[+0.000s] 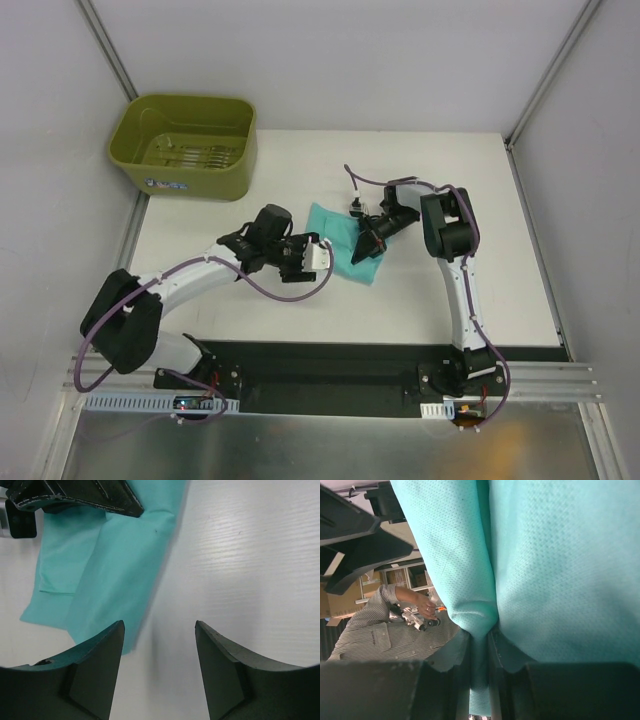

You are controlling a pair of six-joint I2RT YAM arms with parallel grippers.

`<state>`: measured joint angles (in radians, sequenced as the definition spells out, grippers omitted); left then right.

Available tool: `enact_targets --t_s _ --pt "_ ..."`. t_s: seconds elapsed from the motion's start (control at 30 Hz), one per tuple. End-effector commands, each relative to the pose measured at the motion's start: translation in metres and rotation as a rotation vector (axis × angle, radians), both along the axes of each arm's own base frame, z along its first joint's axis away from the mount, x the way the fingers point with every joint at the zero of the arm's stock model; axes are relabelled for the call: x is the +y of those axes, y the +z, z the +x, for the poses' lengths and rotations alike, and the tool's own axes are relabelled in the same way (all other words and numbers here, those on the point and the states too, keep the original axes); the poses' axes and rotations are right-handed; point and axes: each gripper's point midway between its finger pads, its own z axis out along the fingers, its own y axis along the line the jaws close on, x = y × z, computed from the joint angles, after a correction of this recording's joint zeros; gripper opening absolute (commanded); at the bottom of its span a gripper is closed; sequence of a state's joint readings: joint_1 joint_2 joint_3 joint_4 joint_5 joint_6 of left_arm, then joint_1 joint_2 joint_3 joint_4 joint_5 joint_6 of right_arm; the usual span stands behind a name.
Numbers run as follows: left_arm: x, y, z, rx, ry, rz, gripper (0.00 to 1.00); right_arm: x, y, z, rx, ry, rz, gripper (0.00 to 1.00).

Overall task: Roll the t-shirts
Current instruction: Roll the T-shirt to the center of the board.

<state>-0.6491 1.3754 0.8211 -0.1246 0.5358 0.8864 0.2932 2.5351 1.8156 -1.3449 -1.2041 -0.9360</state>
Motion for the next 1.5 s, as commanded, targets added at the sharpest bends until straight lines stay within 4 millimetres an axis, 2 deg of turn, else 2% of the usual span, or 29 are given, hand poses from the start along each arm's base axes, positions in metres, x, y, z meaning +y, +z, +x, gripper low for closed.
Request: enact_targets --t_s 0.0,0.07,0.17,0.27,0.37,0.5,0.6,0.7,0.73,0.83,0.87,0.9,0.93,0.97,1.0,1.03,1.07,1.1,1.13,1.17,1.2,1.23,1.27,1.3,1.33,1.37,1.4,1.43,1.47 --pt "-0.014 -0.004 0.026 -0.223 -0.121 0.008 0.58 -0.011 0.026 -0.024 0.261 0.002 -0.051 0.12" --pt "-0.015 -0.017 0.03 -0.225 -0.138 0.031 0.58 -0.011 0.026 -0.024 0.265 0.003 -0.05 0.12" --pt "-0.02 -0.027 0.043 -0.264 -0.15 0.05 0.58 -0.012 0.026 -0.026 0.266 0.009 -0.053 0.12" --pt "-0.023 -0.042 0.047 -0.273 -0.192 0.082 0.57 -0.014 0.026 -0.026 0.279 -0.001 -0.052 0.12" --pt "-0.021 -0.063 0.045 -0.278 -0.261 0.128 0.57 -0.014 0.024 -0.025 0.294 -0.012 -0.052 0.12" --pt "-0.009 -0.094 0.04 -0.219 -0.326 0.236 0.55 -0.015 0.024 -0.024 0.291 -0.017 -0.048 0.13" --pt "-0.002 -0.104 0.036 -0.165 -0.363 0.297 0.52 -0.016 0.025 -0.021 0.291 -0.03 -0.042 0.14" --pt "0.008 -0.114 0.028 -0.167 -0.429 0.349 0.4 -0.017 0.025 -0.017 0.286 -0.045 -0.034 0.16" --pt "0.01 -0.115 0.027 -0.163 -0.441 0.361 0.28 -0.017 0.025 -0.015 0.287 -0.051 -0.03 0.16" --pt "0.02 -0.124 0.023 -0.146 -0.478 0.413 0.1 -0.017 0.026 -0.009 0.279 -0.065 -0.024 0.2" --pt "0.024 -0.125 0.018 -0.123 -0.491 0.429 0.0 -0.017 0.027 -0.008 0.275 -0.068 -0.02 0.21" --pt "0.025 -0.127 0.016 -0.1 -0.495 0.437 0.0 -0.016 0.027 -0.007 0.266 -0.067 -0.017 0.23" --pt "0.021 -0.12 0.021 -0.09 -0.494 0.437 0.0 -0.016 0.028 -0.005 0.255 -0.066 -0.013 0.26" --pt "0.02 -0.116 0.021 -0.047 -0.471 0.439 0.0 -0.017 0.032 -0.004 0.237 -0.063 -0.01 0.36" --pt "0.029 -0.118 0.007 0.062 -0.471 0.474 0.0 -0.018 0.035 -0.003 0.217 -0.062 -0.005 0.43" --pt "0.013 -0.098 0.018 0.07 -0.448 0.436 0.0 -0.02 0.04 -0.002 0.177 -0.059 0.009 0.49" --pt "0.01 -0.088 0.016 0.141 -0.401 0.423 0.0 -0.024 0.054 0.003 0.112 -0.063 0.023 0.83" --pt "0.009 -0.084 0.011 0.208 -0.385 0.424 0.0 -0.028 0.063 0.006 0.063 -0.064 0.029 0.96" --pt "0.002 -0.065 0.006 0.292 -0.351 0.395 0.0 -0.033 0.066 0.011 -0.007 -0.061 0.023 0.96" --pt "0.001 -0.058 0.002 0.347 -0.333 0.385 0.0 -0.041 0.073 0.019 -0.066 -0.086 0.029 0.96" --pt "-0.001 -0.055 -0.001 0.399 -0.319 0.378 0.0 -0.047 0.096 0.025 -0.181 -0.098 0.048 0.96" --pt "-0.004 -0.044 -0.003 0.442 -0.307 0.372 0.0 -0.052 0.097 0.038 -0.3 -0.112 0.054 0.96" --pt "-0.008 -0.038 -0.006 0.491 -0.281 0.346 0.0 -0.067 0.104 0.048 -0.35 -0.155 0.013 0.96" --pt "-0.009 -0.039 -0.007 0.53 -0.268 0.338 0.0 -0.074 0.122 0.05 -0.447 -0.178 0.008 0.96" --pt "-0.01 -0.034 -0.008 0.56 -0.249 0.338 0.0 -0.082 0.126 0.073 -0.628 -0.211 0.006 0.96" --pt "-0.013 -0.032 -0.009 0.582 -0.244 0.33 0.0 -0.103 0.123 0.086 -0.69 -0.27 -0.12 0.96" --pt "-0.014 -0.033 -0.008 0.606 -0.232 0.325 0.0 -0.114 0.133 0.071 -0.813 -0.291 -0.185 0.96" --pt "-0.018 -0.029 -0.005 0.625 -0.205 0.314 0.0 -0.127 0.147 0.107 -1.098 -0.35 -0.246 0.96" --pt "-0.021 -0.027 -0.007 0.658 -0.195 0.298 0.0 -0.155 0.139 0.119 -1.256 -0.408 -0.445 0.96"
